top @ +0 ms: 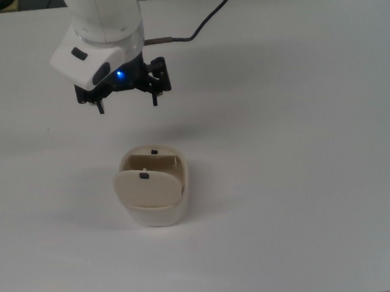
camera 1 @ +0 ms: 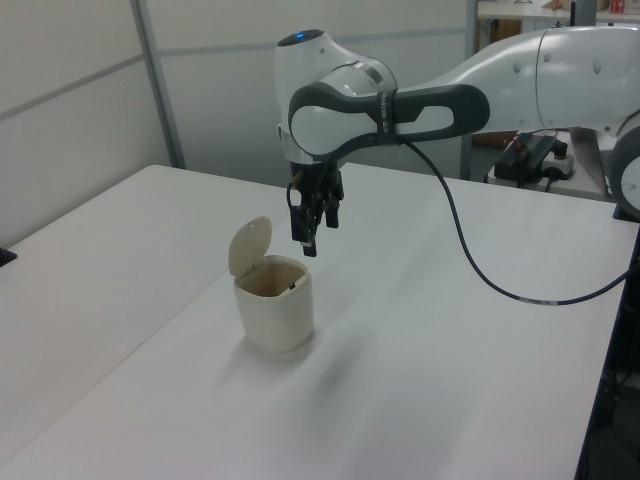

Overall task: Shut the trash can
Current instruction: 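Move the gripper toward the raised lid of the cream trash can, then push the open lid down with the gripper fingertips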

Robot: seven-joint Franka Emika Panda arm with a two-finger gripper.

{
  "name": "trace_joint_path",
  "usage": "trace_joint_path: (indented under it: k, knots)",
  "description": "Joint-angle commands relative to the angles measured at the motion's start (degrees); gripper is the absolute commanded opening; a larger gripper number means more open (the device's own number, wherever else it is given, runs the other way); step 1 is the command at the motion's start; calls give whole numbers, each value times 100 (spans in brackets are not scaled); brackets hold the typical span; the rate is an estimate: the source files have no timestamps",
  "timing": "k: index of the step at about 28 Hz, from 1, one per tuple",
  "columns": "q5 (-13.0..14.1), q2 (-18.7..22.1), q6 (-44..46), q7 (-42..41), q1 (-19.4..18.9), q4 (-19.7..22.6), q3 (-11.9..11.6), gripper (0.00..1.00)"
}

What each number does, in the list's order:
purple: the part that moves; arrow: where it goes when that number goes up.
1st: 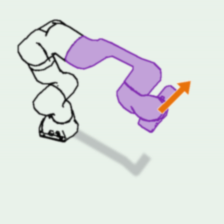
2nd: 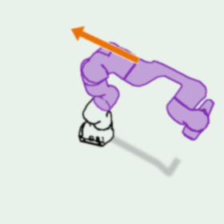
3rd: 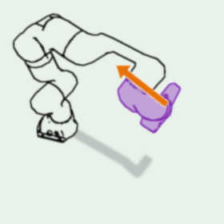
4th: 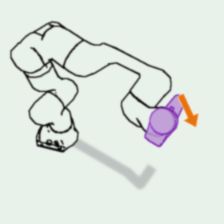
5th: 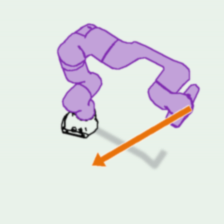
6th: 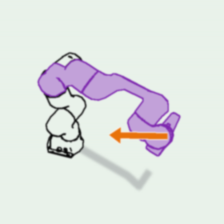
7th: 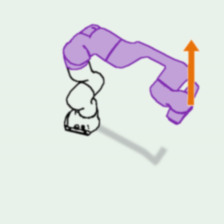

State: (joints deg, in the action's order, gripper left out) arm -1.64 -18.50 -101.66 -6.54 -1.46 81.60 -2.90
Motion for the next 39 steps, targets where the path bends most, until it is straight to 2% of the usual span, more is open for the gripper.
trace_joint_path:
  k: [1,21,29,31,39]
  knots:
    - [-21,66,173,213,-29,49,36,1]
    - [76,31,77,294,6,5,44,0]
    - [743,48,-959,505,14,-179,18,0]
    - [936,40,-1484,671,14,-232,9,0]
    - [1069,-162,-3402,1049,-3,-232,62,0]
